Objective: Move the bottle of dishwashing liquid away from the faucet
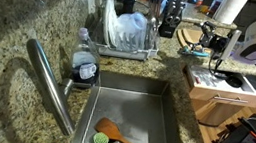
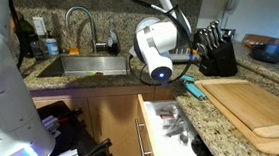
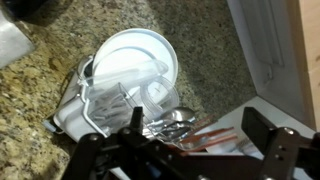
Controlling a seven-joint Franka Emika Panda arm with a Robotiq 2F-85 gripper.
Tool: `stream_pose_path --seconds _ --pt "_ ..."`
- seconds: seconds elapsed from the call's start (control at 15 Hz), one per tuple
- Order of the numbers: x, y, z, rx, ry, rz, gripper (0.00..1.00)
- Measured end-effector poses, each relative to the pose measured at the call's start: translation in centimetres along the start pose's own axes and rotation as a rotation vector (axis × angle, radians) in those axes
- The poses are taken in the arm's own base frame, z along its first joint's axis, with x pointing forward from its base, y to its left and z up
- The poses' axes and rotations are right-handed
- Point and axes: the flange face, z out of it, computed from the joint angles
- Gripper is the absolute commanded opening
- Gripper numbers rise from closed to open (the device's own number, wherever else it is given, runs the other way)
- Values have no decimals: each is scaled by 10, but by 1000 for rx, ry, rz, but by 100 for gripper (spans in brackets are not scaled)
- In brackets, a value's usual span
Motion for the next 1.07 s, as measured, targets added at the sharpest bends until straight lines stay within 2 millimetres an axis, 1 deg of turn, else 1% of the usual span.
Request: stream_pose_path --seconds 0.07,0.13,0.2,0.27,0.33,0.4,0.6,0.67,0.8,0.93,1.0,1.07 --pt "4 -2 -3 29 24 45 100" --pt "8 0 -4 50 44 98 100" --pt "10 10 0 49 49 154 100" --pt "10 28 8 26 39 206 100" --pt "9 40 14 9 30 218 100" --pt "9 43 15 5 28 218 100" --pt "12 32 9 22 39 203 100" --pt "13 31 8 24 41 218 100" --pt "15 30 6 23 42 312 100" --pt "12 38 14 -4 35 420 100" --pt "8 48 24 -28 29 469 100" --pt "1 63 38 -65 24 511 100"
